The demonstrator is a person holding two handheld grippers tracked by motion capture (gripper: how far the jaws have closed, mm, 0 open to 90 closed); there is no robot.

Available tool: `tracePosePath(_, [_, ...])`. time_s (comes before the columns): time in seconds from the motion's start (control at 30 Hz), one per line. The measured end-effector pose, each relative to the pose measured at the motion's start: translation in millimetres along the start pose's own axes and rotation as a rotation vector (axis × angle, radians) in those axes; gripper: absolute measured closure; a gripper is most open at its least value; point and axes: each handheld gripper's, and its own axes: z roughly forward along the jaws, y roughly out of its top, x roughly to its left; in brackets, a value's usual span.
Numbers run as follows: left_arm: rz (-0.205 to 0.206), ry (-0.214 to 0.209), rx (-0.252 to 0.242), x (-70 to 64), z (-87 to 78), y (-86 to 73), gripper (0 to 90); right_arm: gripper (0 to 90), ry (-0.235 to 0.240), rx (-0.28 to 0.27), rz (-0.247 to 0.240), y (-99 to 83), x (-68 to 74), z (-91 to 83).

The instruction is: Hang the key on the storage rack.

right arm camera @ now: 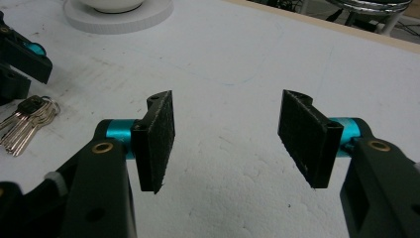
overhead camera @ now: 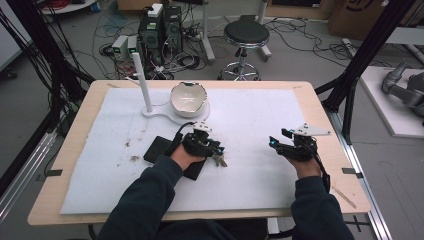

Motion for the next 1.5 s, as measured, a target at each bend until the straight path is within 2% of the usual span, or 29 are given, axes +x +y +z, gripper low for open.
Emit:
tracePosePath(0.07, [0.004, 0.000, 0.011, 0.2, 0.7, -0.1, 68.0, 39.7, 0.001, 0.001, 0.001, 0.1, 0.4, 0.0])
tracePosePath(0.1, [0.004, -0.002, 0.017, 0.2, 1.4, -0.3, 75.3, 39.7, 0.000, 0.002, 0.002, 0.3, 0.8, 0.3])
tracePosePath(0.13, [0.010, -0.006, 0.022, 0.4, 1.6, -0.2, 77.3, 39.8, -0.001, 0.002, 0.001, 0.3, 0.7, 0.4])
tracePosePath(0.27, [0.028, 0.003, 0.072, -2.7, 7.2, 1.4, 80.1, 39.7, -0.001, 0.003, 0.008, 0.1, -0.5, 0.0])
tracePosePath(0.33, [0.042, 0.001, 0.083, -3.3, 8.1, 3.0, 82.4, 39.7, -0.004, 0.001, 0.010, 0.0, -1.2, -0.4])
tracePosePath(0.37, [0.039, 0.004, 0.077, -3.6, 8.1, 3.2, 82.4, 39.7, -0.004, 0.001, 0.010, 0.0, -1.2, -0.4])
tracePosePath(0.4, [0.037, 0.004, 0.080, -3.2, 7.6, 3.1, 87.3, 39.7, -0.002, 0.000, 0.012, 0.0, -1.3, -0.8])
tracePosePath(0.47, [0.039, 0.003, 0.085, -3.2, 7.0, 3.0, 87.8, 39.8, -0.005, -0.001, 0.014, -0.2, -1.9, -1.2])
tracePosePath(0.53, [0.049, 0.009, 0.078, -4.2, 5.1, 3.3, 87.8, 39.7, -0.008, 0.000, 0.016, -0.2, -2.0, -1.5])
tracePosePath(0.63, [0.041, 0.007, 0.049, -5.5, 1.0, 3.9, 87.9, 39.7, -0.008, -0.003, 0.014, -0.3, -2.1, -2.1])
tracePosePath(0.67, [0.037, 0.006, 0.006, -5.6, -9.8, 5.3, 87.9, 39.7, -0.011, -0.004, 0.014, -0.6, -2.4, -3.3])
tracePosePath(0.73, [0.038, 0.010, -0.011, -5.3, -14.9, 5.7, 87.9, 39.7, -0.015, -0.005, 0.018, -0.8, -2.9, -4.5])
tracePosePath(0.8, [0.024, 0.013, -0.086, -3.8, -33.5, 6.7, 87.9, 39.6, -0.021, -0.010, 0.018, -1.0, -4.2, -6.0])
tracePosePath(0.83, [0.020, 0.027, -0.149, -2.7, -52.8, 7.2, 87.9, 39.6, -0.020, -0.011, 0.019, -1.1, -4.3, -6.6])
tracePosePath(0.87, [0.016, 0.034, -0.185, -1.5, -63.3, 7.4, 87.9, 39.6, -0.022, -0.010, 0.020, -1.2, -4.0, -7.1])
tracePosePath(0.9, [0.016, 0.034, -0.185, -1.5, -63.3, 7.4, 87.9, 39.6, -0.023, -0.011, 0.018, -1.2, -3.8, -7.4])
tracePosePath(0.93, [0.009, 0.043, -0.225, 0.1, -74.2, 7.3, 87.9, 39.6, -0.023, -0.011, 0.017, -1.2, -3.5, -7.7])
tracePosePath(0.97, [0.001, 0.058, -0.285, 3.7, -93.7, 7.0, 87.9, 39.6, -0.024, -0.011, 0.017, -1.1, -3.2, -7.8])
tracePosePath(1.0, [0.001, 0.058, -0.285, 3.7, -93.7, 7.0, 87.9, 39.6, -0.024, -0.011, 0.017, -1.1, -3.2, -7.8])
tracePosePath(1.07, [0.002, 0.088, -0.326, 8.3, -115.1, 6.2, 87.9, 39.6, -0.024, -0.011, 0.014, -1.0, -2.6, -7.9])
tracePosePath(1.13, [0.000, 0.130, -0.354, 15.4, -140.0, 4.6, 87.9, 39.4, -0.024, -0.013, 0.010, -0.9, -2.7, -7.9])
tracePosePath(1.17, [-0.011, 0.173, -0.382, 23.8, -162.2, 2.5, 87.9, 39.4, -0.024, -0.015, 0.010, -0.9, -2.7, -7.9])
tracePosePath(1.2, [-0.011, 0.173, -0.382, 23.8, -162.2, 2.5, 87.9, 39.4, -0.024, -0.015, 0.010, -0.9, -2.7, -7.9])
tracePosePath(1.33, [-0.033, 0.252, -0.429, 42.0, -204.5, 1.3, 87.9, 39.1, -0.024, -0.015, 0.015, -0.4, -2.5, -7.2])
tracePosePath(1.5, [-0.065, 0.331, -0.470, 64.3, -244.6, 8.8, 87.9, 39.0, -0.019, -0.013, 0.012, 0.2, -1.6, -5.7])
